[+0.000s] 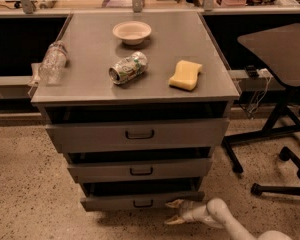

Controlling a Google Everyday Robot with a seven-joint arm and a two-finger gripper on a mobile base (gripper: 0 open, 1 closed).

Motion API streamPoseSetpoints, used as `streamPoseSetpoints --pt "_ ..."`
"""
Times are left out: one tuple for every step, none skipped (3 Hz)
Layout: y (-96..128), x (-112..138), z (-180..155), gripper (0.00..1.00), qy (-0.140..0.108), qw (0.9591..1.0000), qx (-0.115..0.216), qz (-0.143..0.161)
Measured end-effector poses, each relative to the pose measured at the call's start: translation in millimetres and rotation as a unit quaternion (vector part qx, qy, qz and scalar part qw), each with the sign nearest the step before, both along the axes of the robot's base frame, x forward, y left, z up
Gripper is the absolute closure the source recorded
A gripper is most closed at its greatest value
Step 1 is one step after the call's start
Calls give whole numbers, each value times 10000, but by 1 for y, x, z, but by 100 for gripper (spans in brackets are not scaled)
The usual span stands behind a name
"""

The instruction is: Close bottom drawer

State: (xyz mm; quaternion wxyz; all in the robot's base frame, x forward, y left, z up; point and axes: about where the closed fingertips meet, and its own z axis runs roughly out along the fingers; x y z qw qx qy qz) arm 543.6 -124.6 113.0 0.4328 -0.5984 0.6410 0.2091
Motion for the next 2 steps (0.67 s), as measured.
streamPoseSetpoints --pt "0 0 0 0 0 10000 0 0" --pt "0 0 0 0 0 10000 0 0"
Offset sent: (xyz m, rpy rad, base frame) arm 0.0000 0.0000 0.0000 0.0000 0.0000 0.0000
